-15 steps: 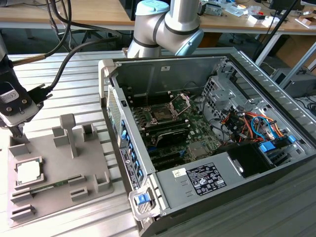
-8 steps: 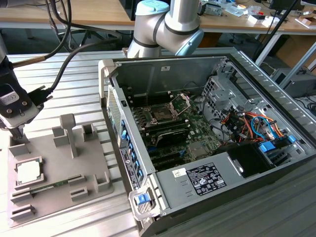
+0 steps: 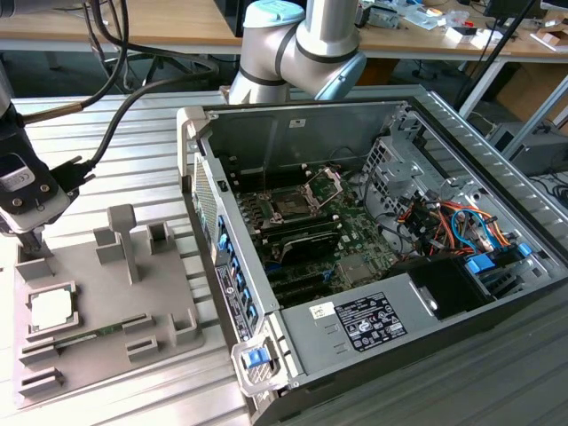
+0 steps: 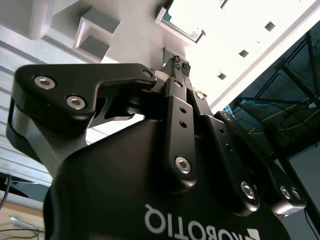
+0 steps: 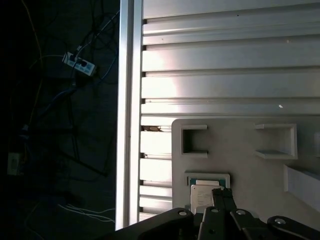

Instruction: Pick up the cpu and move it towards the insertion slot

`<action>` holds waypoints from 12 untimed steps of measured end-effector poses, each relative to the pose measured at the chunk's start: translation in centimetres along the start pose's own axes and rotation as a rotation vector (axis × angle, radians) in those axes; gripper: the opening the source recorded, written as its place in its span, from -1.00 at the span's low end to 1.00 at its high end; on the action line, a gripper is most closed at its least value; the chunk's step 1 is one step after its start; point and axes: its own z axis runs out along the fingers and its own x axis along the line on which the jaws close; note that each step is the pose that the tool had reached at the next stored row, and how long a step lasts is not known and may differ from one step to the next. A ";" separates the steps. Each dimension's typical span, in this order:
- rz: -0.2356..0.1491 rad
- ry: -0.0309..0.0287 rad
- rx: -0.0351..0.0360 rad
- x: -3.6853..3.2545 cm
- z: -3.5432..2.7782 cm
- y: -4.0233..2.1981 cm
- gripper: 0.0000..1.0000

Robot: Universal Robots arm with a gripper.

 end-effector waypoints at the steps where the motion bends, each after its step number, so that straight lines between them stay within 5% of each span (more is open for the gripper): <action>1: 0.000 -0.0001 -0.0001 0.00 0.03 -0.01 -0.79; 12: 0.000 0.0000 -0.0001 0.00 0.26 -0.18 -0.79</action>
